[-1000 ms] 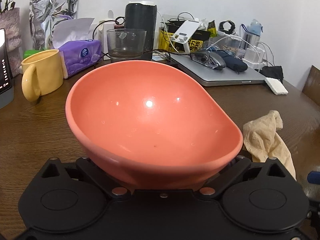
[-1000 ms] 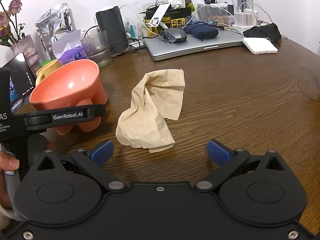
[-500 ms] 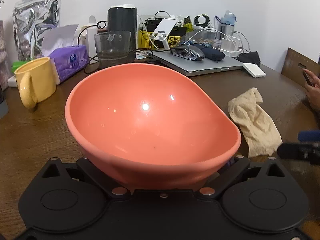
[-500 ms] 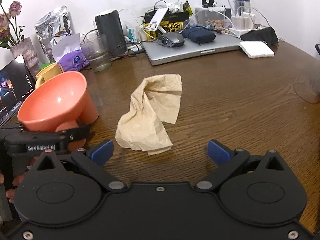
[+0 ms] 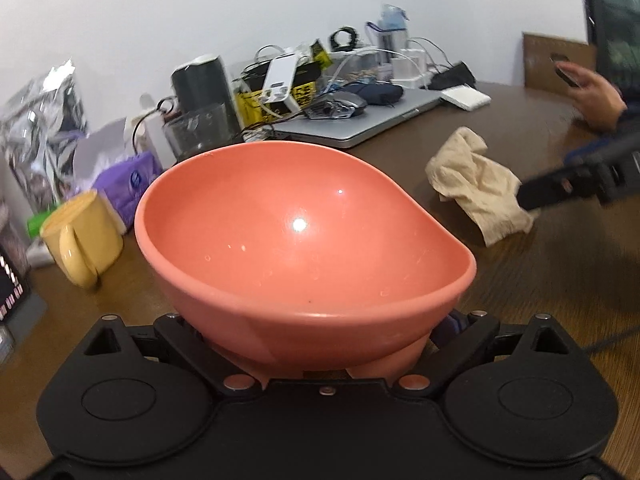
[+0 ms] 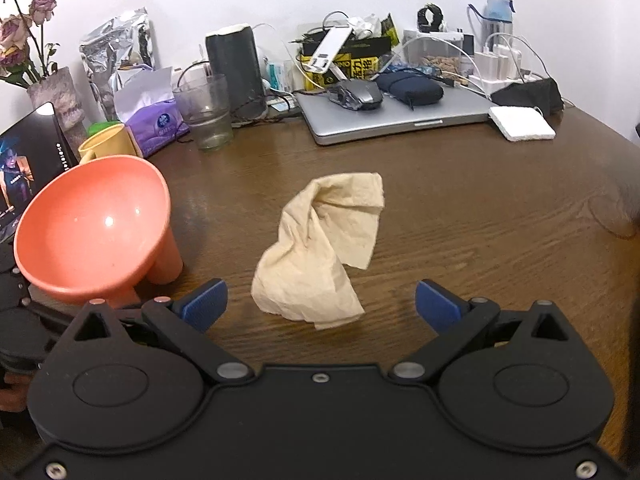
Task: Clean bowl
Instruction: 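Lift the pink bowl with the left tool and tilt it toward the right tool, then grasp the beige cloth with the right tool while the left tool holds the bowl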
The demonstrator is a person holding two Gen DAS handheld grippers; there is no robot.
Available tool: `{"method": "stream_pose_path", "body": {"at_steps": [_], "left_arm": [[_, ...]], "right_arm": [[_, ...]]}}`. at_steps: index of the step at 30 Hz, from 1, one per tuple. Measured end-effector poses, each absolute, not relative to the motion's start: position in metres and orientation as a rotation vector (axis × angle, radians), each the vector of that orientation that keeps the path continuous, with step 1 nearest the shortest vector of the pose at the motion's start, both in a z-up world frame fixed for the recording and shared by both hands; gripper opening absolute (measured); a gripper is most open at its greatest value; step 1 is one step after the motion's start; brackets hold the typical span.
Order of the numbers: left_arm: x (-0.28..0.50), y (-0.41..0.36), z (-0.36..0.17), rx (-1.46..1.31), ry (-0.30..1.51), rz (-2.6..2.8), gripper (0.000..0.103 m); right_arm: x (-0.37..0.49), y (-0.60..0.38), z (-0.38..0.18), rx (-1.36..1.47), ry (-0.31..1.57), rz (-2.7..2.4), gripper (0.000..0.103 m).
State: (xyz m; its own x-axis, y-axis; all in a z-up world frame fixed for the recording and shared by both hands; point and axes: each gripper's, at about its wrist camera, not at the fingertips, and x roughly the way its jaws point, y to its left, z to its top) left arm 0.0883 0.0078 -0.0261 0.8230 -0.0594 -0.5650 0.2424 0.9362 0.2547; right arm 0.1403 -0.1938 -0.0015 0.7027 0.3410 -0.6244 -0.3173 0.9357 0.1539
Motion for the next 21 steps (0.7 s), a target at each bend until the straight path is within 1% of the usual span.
{"method": "stream_pose_path", "body": {"at_steps": [13, 21], "left_arm": [[0.068, -0.008, -0.03, 0.525, 0.522, -0.2, 0.096], [0.067, -0.012, -0.032, 0.561, 0.514, -0.195, 0.096]], "right_arm": [[0.157, -0.19, 0.008, 0.025, 0.721, 0.364, 0.101], [0.178, -0.179, 0.013, -0.045, 0.739, 0.388, 0.101]]}}
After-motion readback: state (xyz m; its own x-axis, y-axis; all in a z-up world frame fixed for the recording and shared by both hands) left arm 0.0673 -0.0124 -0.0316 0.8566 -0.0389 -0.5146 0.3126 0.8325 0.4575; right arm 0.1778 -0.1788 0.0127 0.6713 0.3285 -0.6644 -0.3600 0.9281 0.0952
